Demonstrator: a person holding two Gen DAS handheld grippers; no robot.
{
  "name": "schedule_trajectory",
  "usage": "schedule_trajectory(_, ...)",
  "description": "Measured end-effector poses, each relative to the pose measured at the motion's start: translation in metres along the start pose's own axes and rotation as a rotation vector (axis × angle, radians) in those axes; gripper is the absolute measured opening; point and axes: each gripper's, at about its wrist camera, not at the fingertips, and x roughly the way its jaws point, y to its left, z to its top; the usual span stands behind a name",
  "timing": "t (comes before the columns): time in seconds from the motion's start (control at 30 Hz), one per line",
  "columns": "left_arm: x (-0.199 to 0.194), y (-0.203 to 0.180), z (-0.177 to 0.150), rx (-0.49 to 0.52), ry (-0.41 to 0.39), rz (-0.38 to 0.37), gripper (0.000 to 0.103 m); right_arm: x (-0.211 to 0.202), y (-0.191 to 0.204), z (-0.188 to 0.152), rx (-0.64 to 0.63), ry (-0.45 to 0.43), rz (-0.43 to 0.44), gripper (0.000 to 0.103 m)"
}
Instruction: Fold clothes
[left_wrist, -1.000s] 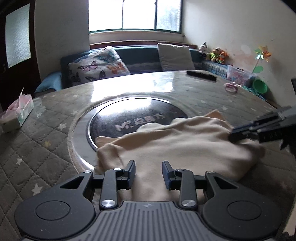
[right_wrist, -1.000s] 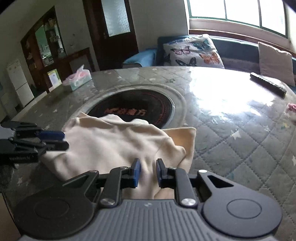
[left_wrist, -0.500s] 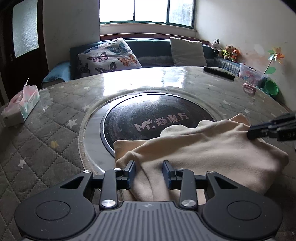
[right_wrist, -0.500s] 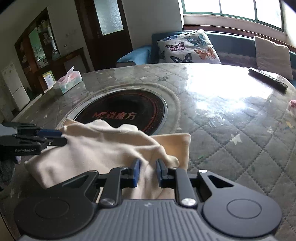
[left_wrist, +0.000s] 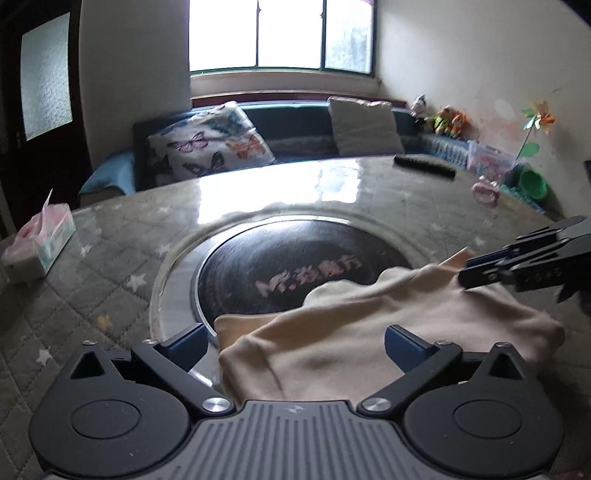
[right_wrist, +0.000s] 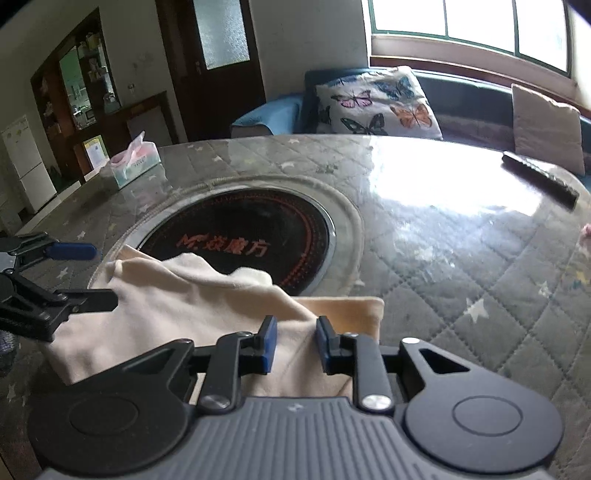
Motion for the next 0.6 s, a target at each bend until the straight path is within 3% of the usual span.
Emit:
schedule_trajectory(0.17, -0.006, -0.001, 0.006, 0.012, -0.022, 0.023, 0.103, 0.009, 0.009, 0.004, -0.043, 0.001, -0.022, 0.030)
schedule_trajectory(0.33, -0.011, 0.006, 0.008, -0.023, -0.005, 0.112, 0.103, 0.012, 0.019, 0.007, -0.081, -0.002, -0.042, 0.040)
schedule_trajectory(0.6, -0.027, 0.034, 0.000, -0.149, 0.029, 0.177, 0.103, 0.002, 0.041, 0.006, -0.145, -0.019, -0.034, 0.064)
